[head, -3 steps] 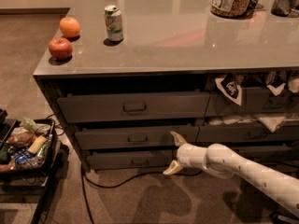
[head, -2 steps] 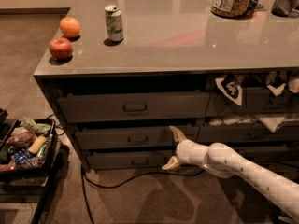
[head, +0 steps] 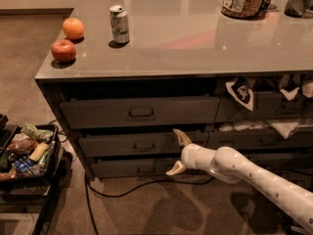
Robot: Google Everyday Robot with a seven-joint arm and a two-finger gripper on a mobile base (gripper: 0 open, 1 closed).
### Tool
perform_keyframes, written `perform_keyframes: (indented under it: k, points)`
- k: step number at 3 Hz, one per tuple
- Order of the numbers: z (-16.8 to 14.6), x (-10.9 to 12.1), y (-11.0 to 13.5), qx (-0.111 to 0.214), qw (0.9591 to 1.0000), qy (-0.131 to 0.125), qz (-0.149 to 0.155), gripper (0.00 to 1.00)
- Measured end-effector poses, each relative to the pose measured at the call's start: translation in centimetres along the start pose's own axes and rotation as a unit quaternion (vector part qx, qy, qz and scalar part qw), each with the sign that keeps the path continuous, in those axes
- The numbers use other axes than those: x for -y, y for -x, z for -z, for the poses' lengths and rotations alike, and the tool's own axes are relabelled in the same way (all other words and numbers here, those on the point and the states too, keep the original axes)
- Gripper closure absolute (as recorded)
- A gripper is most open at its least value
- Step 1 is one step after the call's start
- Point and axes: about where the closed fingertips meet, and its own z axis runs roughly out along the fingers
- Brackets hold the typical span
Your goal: Open middle drawer
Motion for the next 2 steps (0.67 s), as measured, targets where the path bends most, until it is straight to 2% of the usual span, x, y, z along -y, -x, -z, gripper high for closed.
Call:
perform_keyframes:
  k: [1,2]
  points:
    - [-1.0,-0.3,-1.3,0.005,1.0000,0.002,-0.004,0.00]
    - [-1.9,0.1,-2.7,0.006,0.9999,-0.008,-0.005,0.00]
